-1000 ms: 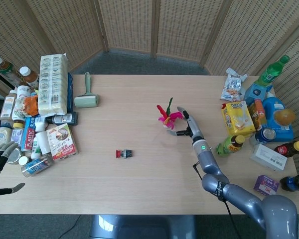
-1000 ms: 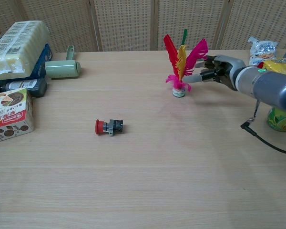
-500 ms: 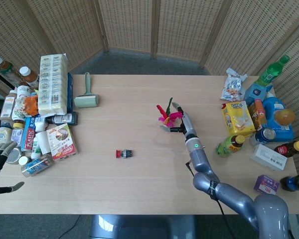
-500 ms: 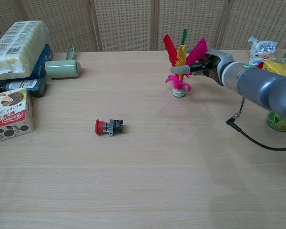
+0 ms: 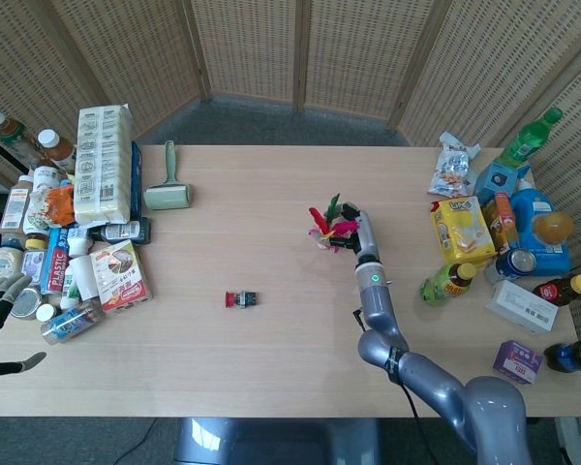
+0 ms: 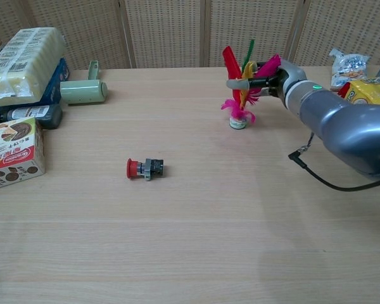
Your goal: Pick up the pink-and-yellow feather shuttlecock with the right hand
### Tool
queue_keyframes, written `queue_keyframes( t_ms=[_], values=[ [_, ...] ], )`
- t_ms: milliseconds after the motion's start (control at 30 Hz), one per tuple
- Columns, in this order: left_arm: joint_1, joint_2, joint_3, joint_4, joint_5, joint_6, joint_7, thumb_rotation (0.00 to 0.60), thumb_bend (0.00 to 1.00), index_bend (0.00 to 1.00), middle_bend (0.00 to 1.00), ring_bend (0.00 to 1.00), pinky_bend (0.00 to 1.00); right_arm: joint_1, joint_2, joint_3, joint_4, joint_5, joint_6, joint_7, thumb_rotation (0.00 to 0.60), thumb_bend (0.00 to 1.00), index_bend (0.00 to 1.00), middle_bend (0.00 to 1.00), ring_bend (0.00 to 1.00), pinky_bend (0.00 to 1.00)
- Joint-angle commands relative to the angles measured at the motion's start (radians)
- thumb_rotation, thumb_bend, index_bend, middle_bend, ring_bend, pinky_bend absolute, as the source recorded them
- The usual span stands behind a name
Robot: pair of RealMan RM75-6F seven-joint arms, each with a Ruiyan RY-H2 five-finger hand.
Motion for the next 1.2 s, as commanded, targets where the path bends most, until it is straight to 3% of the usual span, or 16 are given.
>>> queue_keyframes(
  t_ms=[33,200,400,833,1033,1200],
  values=[
    [0.001,0.000,0.001,-0.001,0.002,0.001,0.000,0.600,0.00,0.00,0.00,0.00,0.00,-0.004,0.000,-0.004,-0.004,-0.015,0.001,0.011,0.600,0.03,0.65,0.73,0.29,0.50],
    [0.005,0.003,0.004,-0.007,0.016,0.012,-0.001,0.600,0.00,0.00,0.00,0.00,0.00,-0.031,0.021,-0.015,-0.054,-0.036,0.027,0.009,0.600,0.06,0.66,0.75,0.32,0.56],
    [0.008,0.010,0.009,-0.012,0.037,0.020,-0.018,0.600,0.00,0.00,0.00,0.00,0.00,-0.086,0.090,-0.015,-0.207,-0.041,0.090,-0.040,0.600,0.08,0.66,0.75,0.32,0.57],
    [0.016,0.042,0.019,-0.009,0.091,0.050,-0.107,0.600,0.00,0.00,0.00,0.00,0.00,-0.179,0.375,0.093,-0.840,0.067,0.270,-0.308,0.600,0.08,0.66,0.75,0.32,0.61],
    [0.021,0.052,0.024,-0.008,0.113,0.068,-0.133,0.600,0.00,0.00,0.00,0.00,0.00,-0.180,0.461,0.145,-1.044,0.125,0.341,-0.408,0.600,0.08,0.66,0.75,0.32,0.61],
    [0.022,0.053,0.027,-0.008,0.121,0.071,-0.135,0.600,0.00,0.00,0.00,0.00,0.00,-0.177,0.498,0.162,-1.147,0.146,0.391,-0.449,0.600,0.08,0.66,0.75,0.32,0.61]
  ],
)
